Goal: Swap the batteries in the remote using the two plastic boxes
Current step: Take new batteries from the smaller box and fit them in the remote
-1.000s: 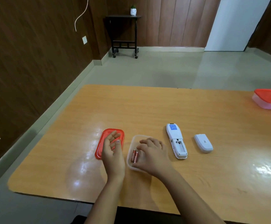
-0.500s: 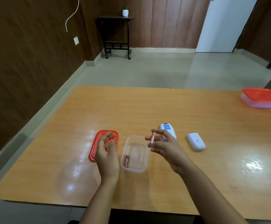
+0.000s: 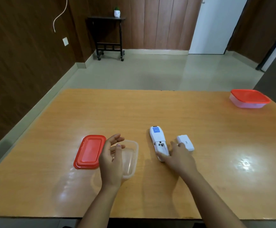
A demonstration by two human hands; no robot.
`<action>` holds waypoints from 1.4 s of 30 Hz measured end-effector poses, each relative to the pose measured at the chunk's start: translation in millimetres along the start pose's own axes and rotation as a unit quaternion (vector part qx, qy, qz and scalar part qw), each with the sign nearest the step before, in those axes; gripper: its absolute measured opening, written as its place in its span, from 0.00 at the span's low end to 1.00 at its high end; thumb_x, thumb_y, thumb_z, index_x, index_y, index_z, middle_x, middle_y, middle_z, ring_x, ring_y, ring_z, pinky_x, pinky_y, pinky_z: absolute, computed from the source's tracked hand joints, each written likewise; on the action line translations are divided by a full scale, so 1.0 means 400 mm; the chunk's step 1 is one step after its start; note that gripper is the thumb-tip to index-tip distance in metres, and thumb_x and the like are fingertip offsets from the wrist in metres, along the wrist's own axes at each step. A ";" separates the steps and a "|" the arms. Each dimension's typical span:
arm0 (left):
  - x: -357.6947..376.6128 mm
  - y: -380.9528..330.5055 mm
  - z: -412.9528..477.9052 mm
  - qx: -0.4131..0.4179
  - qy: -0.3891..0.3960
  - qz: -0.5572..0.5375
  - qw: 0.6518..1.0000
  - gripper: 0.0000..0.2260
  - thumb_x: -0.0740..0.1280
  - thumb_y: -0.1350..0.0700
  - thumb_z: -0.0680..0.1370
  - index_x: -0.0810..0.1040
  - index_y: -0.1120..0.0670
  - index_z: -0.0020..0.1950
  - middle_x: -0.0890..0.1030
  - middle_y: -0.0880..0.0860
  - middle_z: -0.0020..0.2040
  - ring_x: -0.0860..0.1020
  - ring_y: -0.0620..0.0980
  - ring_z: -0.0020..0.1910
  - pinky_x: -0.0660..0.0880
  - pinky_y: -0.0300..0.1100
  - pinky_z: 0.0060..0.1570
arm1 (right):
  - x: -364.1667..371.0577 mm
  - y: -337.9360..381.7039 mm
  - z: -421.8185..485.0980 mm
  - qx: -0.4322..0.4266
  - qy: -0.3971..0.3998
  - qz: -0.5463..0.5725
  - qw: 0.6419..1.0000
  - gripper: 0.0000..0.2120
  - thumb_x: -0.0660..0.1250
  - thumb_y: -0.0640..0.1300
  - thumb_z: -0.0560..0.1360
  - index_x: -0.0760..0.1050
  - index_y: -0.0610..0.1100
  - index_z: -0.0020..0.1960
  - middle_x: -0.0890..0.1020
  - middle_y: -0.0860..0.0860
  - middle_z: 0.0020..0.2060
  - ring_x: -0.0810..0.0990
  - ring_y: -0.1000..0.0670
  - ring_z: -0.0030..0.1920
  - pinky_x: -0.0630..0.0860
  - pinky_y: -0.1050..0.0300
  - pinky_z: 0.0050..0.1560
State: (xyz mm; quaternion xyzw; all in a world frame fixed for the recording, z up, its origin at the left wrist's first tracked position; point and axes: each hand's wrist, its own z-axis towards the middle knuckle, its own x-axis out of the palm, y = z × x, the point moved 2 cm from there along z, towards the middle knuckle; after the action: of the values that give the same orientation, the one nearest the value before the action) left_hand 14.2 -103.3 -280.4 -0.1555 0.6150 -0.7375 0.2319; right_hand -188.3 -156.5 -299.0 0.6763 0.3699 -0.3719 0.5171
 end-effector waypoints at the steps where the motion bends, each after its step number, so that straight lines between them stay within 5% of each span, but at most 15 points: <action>1: 0.003 -0.004 -0.001 -0.003 0.002 -0.001 1.000 0.14 0.59 0.65 0.79 0.77 0.50 0.58 0.82 0.47 0.52 0.81 0.44 0.44 0.74 0.40 0.47 | 0.015 0.008 -0.002 -0.005 0.005 0.005 1.000 0.27 0.65 0.65 0.69 0.72 0.48 0.59 0.69 0.47 0.64 0.78 0.47 0.54 0.70 0.55 0.43; 6: 0.011 -0.001 0.006 -0.025 0.001 -0.043 0.999 0.14 0.58 0.66 0.79 0.77 0.51 0.57 0.82 0.49 0.52 0.82 0.48 0.45 0.77 0.44 0.50 | 0.031 0.023 0.014 -0.009 -0.012 0.147 0.989 0.12 0.66 0.55 0.71 0.74 0.46 0.44 0.75 0.47 0.47 0.74 0.49 0.36 0.66 0.57 0.34; 9: 0.022 -0.008 0.008 -0.035 0.017 -0.094 0.995 0.13 0.58 0.66 0.80 0.76 0.52 0.57 0.82 0.51 0.53 0.82 0.49 0.47 0.79 0.41 0.49 | 0.022 0.048 -0.001 -0.003 0.053 0.336 0.941 0.17 0.67 0.58 0.66 0.75 0.43 0.37 0.74 0.50 0.33 0.71 0.50 0.33 0.66 0.56 0.36; 14: 0.055 0.011 0.011 -0.115 0.099 -0.128 0.980 0.13 0.57 0.58 0.82 0.73 0.55 0.64 0.79 0.55 0.61 0.81 0.46 0.55 0.77 0.36 0.51 | -0.006 0.121 -0.079 -0.189 -0.011 0.314 0.931 0.16 0.70 0.54 0.70 0.78 0.51 0.56 0.75 0.54 0.45 0.75 0.58 0.45 0.69 0.67 0.43; 17: 0.064 0.017 0.001 -0.134 0.119 -0.087 0.980 0.17 0.53 0.53 0.83 0.75 0.60 0.62 0.81 0.59 0.58 0.81 0.41 0.51 0.76 0.36 0.53 | -0.005 0.150 -0.114 -0.273 -0.025 0.261 0.926 0.22 0.68 0.54 0.69 0.75 0.54 0.62 0.72 0.57 0.47 0.74 0.60 0.47 0.69 0.70 0.43; 20: 0.068 0.017 -0.004 -0.193 0.135 -0.163 0.958 0.20 0.52 0.48 0.83 0.75 0.60 0.62 0.80 0.62 0.59 0.79 0.57 0.58 0.73 0.57 0.63 | 0.000 0.155 -0.114 -0.262 0.006 0.260 0.929 0.25 0.71 0.54 0.68 0.74 0.54 0.64 0.73 0.56 0.49 0.73 0.62 0.44 0.69 0.70 0.42; 22: 0.067 0.012 0.002 -0.204 0.114 -0.192 0.953 0.20 0.51 0.50 0.83 0.76 0.61 0.62 0.81 0.63 0.58 0.80 0.59 0.56 0.76 0.55 0.57 | -0.002 0.153 -0.105 -0.213 0.081 0.338 0.913 0.23 0.72 0.51 0.70 0.75 0.53 0.64 0.76 0.55 0.50 0.73 0.61 0.40 0.70 0.69 0.42; 25: 0.053 0.019 0.015 -0.186 0.080 -0.197 0.959 0.19 0.50 0.49 0.83 0.78 0.55 0.57 0.84 0.56 0.53 0.82 0.55 0.49 0.79 0.46 0.44 | -0.010 0.142 -0.088 -0.049 0.209 0.567 0.795 0.16 0.59 0.37 0.78 0.73 0.44 0.65 0.80 0.49 0.48 0.79 0.53 0.42 0.78 0.59 0.45; 28: 0.033 0.029 0.028 -0.175 0.054 -0.173 0.968 0.18 0.50 0.49 0.83 0.79 0.51 0.57 0.84 0.53 0.52 0.82 0.52 0.50 0.79 0.43 0.44 | -0.020 0.124 -0.068 0.045 0.233 0.678 0.696 0.18 0.53 0.28 0.78 0.74 0.37 0.62 0.81 0.42 0.51 0.83 0.46 0.46 0.83 0.55 0.47; 32: 0.034 0.018 0.020 -0.198 0.093 -0.178 0.960 0.20 0.51 0.50 0.82 0.83 0.45 0.48 0.85 0.53 0.52 0.81 0.52 0.49 0.75 0.52 0.53 | -0.019 0.121 -0.062 0.054 0.209 0.729 0.650 0.11 0.58 0.32 0.79 0.71 0.41 0.59 0.83 0.42 0.56 0.82 0.46 0.49 0.80 0.55 0.50; 34: 0.035 0.016 0.014 -0.197 0.112 -0.180 0.957 0.19 0.51 0.50 0.82 0.82 0.49 0.53 0.84 0.54 0.53 0.81 0.52 0.49 0.75 0.50 0.51 | -0.018 0.128 -0.062 0.042 0.210 0.749 0.627 0.10 0.59 0.31 0.78 0.70 0.42 0.56 0.82 0.43 0.59 0.78 0.50 0.43 0.79 0.63 0.43; 36: 0.036 0.010 0.011 -0.177 0.130 -0.169 0.961 0.18 0.51 0.51 0.82 0.77 0.54 0.61 0.84 0.54 0.55 0.81 0.51 0.50 0.77 0.45 0.47 | -0.018 0.134 -0.061 0.050 0.232 0.792 0.562 0.09 0.63 0.31 0.75 0.71 0.41 0.53 0.82 0.42 0.58 0.77 0.52 0.40 0.80 0.65 0.41; 39: 0.035 0.007 0.010 -0.158 0.142 -0.166 0.963 0.18 0.51 0.52 0.82 0.74 0.54 0.65 0.83 0.54 0.55 0.81 0.50 0.49 0.76 0.44 0.47 | -0.027 0.135 -0.063 0.083 0.267 0.852 0.442 0.20 0.77 0.32 0.61 0.78 0.34 0.52 0.84 0.41 0.53 0.84 0.50 0.42 0.82 0.62 0.46; 42: 0.037 0.004 0.009 -0.154 0.147 -0.163 0.964 0.18 0.51 0.51 0.82 0.74 0.54 0.65 0.83 0.54 0.55 0.81 0.50 0.50 0.76 0.44 0.48 | -0.029 0.129 -0.060 0.113 0.243 0.871 0.411 0.30 0.79 0.31 0.57 0.74 0.32 0.58 0.84 0.40 0.50 0.86 0.49 0.42 0.83 0.62 0.39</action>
State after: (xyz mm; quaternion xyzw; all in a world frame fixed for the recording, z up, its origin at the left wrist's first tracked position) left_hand 4.0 -114.4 -282.1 -0.1774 0.7148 -0.6764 -0.0105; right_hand -144.9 -144.5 -262.4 0.7493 -0.3537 0.4200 0.3702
